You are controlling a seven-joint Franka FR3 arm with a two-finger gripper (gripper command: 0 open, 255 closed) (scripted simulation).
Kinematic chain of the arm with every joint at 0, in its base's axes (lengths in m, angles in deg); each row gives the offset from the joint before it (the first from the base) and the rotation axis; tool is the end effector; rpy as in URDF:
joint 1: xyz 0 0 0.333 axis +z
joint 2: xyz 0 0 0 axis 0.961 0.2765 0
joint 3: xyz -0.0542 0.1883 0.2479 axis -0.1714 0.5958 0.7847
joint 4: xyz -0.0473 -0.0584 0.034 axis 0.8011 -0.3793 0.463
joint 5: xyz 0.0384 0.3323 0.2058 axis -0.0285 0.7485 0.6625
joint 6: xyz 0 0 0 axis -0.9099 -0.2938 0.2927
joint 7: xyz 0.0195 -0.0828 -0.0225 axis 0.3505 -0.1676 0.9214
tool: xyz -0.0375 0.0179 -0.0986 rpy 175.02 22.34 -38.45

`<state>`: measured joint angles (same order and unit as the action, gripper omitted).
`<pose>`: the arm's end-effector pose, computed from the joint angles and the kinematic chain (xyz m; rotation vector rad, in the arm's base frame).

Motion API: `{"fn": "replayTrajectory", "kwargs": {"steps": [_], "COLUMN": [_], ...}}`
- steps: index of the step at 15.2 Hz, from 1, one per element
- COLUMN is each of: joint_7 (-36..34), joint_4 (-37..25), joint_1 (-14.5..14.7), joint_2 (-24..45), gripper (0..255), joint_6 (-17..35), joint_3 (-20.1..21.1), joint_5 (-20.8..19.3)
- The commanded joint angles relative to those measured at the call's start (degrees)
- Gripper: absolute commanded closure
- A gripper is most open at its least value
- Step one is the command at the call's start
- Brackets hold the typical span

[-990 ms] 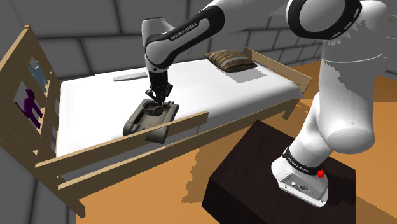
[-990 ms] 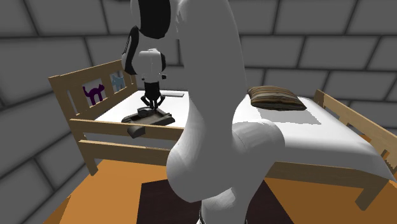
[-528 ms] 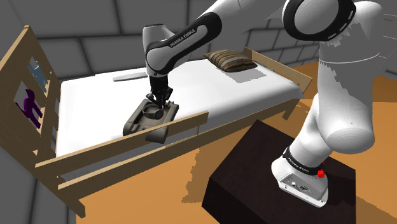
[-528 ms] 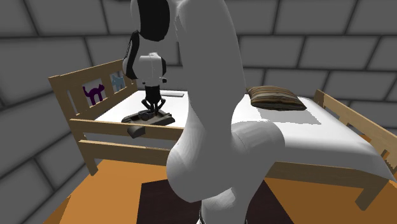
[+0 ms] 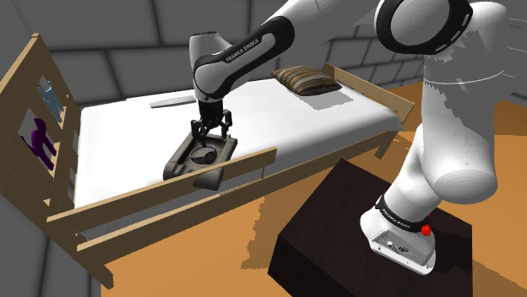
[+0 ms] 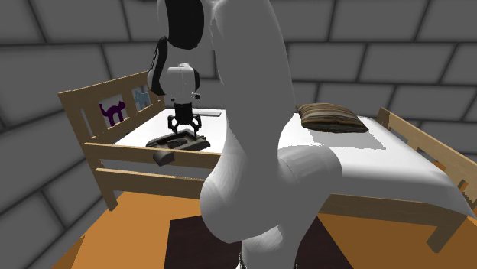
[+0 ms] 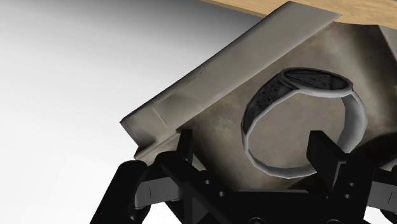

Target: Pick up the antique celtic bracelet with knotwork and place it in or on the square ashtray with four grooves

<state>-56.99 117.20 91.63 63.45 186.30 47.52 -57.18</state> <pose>0.6132 0.1895 0.2976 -3.1090 0.1483 0.1215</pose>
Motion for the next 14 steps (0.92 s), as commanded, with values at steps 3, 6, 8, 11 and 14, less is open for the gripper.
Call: {"fn": "replayTrajectory", "kwargs": {"steps": [3, 6, 8, 11, 14], "joint_7": [-0.05, -0.17, -0.17, -0.17, -0.17], "joint_4": [-0.72, -3.18, -3.17, -3.18, -3.18], "joint_1": [-0.04, -0.15, -0.15, -0.15, -0.15], "joint_2": [-0.89, -3.03, -3.04, -3.03, -3.03], "gripper": [0, 0, 0, 0, 0], "joint_6": [-1.6, -6.21, -6.21, -6.21, -6.21], "joint_3": [-0.05, -0.17, -0.17, -0.17, -0.17], "joint_5": [-0.07, -0.25, -0.25, -0.25, -0.25]}}
